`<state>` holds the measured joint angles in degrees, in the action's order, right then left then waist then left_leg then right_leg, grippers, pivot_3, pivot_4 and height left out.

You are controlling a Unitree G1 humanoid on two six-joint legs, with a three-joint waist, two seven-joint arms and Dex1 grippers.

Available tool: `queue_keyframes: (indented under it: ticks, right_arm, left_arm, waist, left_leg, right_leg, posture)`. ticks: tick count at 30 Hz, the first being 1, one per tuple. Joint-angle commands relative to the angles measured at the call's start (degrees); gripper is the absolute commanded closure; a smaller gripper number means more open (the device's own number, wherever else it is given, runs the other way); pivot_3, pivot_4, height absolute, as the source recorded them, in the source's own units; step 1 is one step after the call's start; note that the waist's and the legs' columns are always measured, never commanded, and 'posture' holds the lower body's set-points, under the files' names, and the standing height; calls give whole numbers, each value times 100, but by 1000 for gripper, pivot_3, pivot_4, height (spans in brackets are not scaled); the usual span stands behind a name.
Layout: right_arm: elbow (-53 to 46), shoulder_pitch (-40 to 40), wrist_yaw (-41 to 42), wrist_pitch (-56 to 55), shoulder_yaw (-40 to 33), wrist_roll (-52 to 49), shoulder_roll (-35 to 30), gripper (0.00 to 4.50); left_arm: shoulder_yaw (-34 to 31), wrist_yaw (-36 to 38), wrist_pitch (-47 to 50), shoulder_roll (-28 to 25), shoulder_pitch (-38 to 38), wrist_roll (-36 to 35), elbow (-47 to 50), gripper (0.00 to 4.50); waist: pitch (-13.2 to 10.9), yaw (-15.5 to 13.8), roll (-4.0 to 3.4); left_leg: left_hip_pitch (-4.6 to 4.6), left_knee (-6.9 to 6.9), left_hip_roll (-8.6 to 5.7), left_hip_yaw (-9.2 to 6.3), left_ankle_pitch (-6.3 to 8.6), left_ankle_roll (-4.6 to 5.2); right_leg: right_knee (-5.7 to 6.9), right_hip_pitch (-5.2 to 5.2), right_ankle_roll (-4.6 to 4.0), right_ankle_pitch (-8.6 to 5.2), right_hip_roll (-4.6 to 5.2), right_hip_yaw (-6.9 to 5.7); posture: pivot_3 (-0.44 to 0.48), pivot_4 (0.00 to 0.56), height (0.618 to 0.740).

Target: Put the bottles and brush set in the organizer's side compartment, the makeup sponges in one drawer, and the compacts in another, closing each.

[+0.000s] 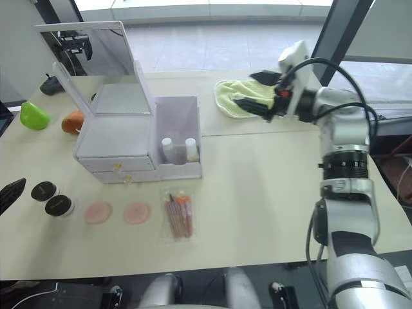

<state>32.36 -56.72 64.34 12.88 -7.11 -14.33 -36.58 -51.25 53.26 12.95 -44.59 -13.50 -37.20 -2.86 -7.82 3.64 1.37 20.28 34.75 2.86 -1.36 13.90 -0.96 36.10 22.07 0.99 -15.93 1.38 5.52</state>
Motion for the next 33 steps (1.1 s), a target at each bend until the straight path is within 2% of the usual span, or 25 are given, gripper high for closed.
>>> queue_keyframes:
  ticks: [1,4,7,10,15,18,20,23,25,26,27,28,29,30,31,33]
  right_arm:
    - [-227,639,-67,59,-491,-180,-564,45]
    - [-591,1486,-190,207,-871,-334,-942,45]
    - [-768,1996,-310,339,-1195,-546,-1077,45]
    - [-837,2183,-382,382,-1305,-672,-1096,45]
    - [-911,2202,-430,392,-1230,-680,-1071,45]
    - [-1002,2177,-433,449,-1048,-600,-1063,45]
    - [-1401,2209,-523,582,-820,-572,-957,45]
    - [-2070,2245,-580,927,-438,-648,-774,45]
    - [-2551,2334,-651,929,-193,-629,-588,45]
    - [-2780,2375,-686,926,-89,-625,-496,45]
    - [-2960,2388,-740,1044,-39,-692,-403,45]
    - [-3113,2367,-806,1415,-32,-893,-311,45]
    - [-3261,2351,-879,1745,-19,-1040,-255,45]
    - [-3434,2364,-916,1935,40,-1087,-244,45]
    - [-3668,2425,-879,2059,111,-1147,-266,45]
    - [-4188,2552,-821,2370,228,-1366,-301,45]
  left_arm:
    - [-388,-23,-387,-165,181,58,-901,0]
    - [-529,-12,-457,-212,205,-4,-1272,0]
    - [-514,78,-566,-222,140,30,-1412,0]
    - [-461,79,-596,-204,152,23,-1438,0]
    - [-387,93,-508,-269,287,-21,-1339,0]
    - [-393,95,-298,-367,381,-163,-1003,0]
    - [-307,182,33,-506,422,-343,-560,0]
    - [-7,320,537,-727,484,-533,59,0]
    - [365,506,630,-878,397,-380,481,0]
    - [532,597,616,-930,402,-320,655,0]
    - [644,564,688,-969,501,-337,770,0]
    - [761,539,769,-1019,624,-380,896,0]
    - [858,551,838,-1076,717,-406,990,0]
    - [955,588,944,-1138,791,-442,1077,0]
    - [1050,642,1066,-1196,848,-494,1183,0]
    - [1330,759,1393,-1335,992,-670,1486,0]
  waist:
    - [6,-19,10]
    - [10,-13,19]
    - [6,19,9]
    - [7,45,-4]
    - [8,33,-4]
    - [8,12,2]
    - [6,-6,6]
    - [7,-18,8]
    - [6,-25,4]
    - [-6,5,-20]
    - [-14,52,-45]
    - [-25,68,-60]
    - [-40,64,-82]
    - [-44,29,-81]
    - [-43,-21,-73]
    - [-41,-123,-67]
  left_leg:
    - [-1,-1,1,0,0,0]
    - [3,1,0,5,0,0]
    - [1,2,0,12,0,0]
    - [-4,-1,1,14,0,0]
    - [-4,0,4,11,0,0]
    - [-2,2,4,12,0,0]
    - [-1,3,4,12,0,0]
    - [0,3,4,11,0,-1]
    - [1,3,3,13,0,-1]
    - [15,-5,0,2,0,-1]
    - [42,-8,-21,-78,0,0]
    - [36,-6,-83,-182,-10,-1]
    - [24,-10,-115,-245,-20,-3]
    - [15,-2,-142,-312,-42,-39]
    - [-1,8,-122,-302,-50,-54]
    - [31,4,-116,-296,-51,-56]
  right_leg:
    - [-1,-2,-1,-1,-2,0]
    - [-3,-5,0,-2,1,4]
    - [0,-4,4,0,4,12]
    - [5,-3,47,-20,0,16]
    - [4,-3,52,-23,-5,16]
    - [3,-5,52,-22,-1,16]
    - [4,-5,52,-22,2,12]
    - [4,-5,52,-22,4,12]
    - [4,-5,52,-22,5,14]
    - [3,-23,50,-21,10,4]
    - [-34,-97,36,-15,29,-61]
    - [-30,-144,19,-27,92,-169]
    - [-27,-174,24,-41,116,-213]
    - [-21,-181,30,-54,131,-257]
    - [-11,-122,30,-55,121,-258]
    - [-6,-122,25,-49,114,-254]
  posture:
    - [0,150,740]
    - [0,150,740]
    - [0,150,740]
    - [0,150,740]
    - [0,150,740]
    - [0,150,740]
    - [0,150,740]
    - [0,150,740]
    - [0,150,740]
    - [0,150,740]
    - [0,150,740]
    - [0,150,740]
    - [0,150,740]
    - [0,150,740]
    - [0,150,740]
    - [0,150,740]
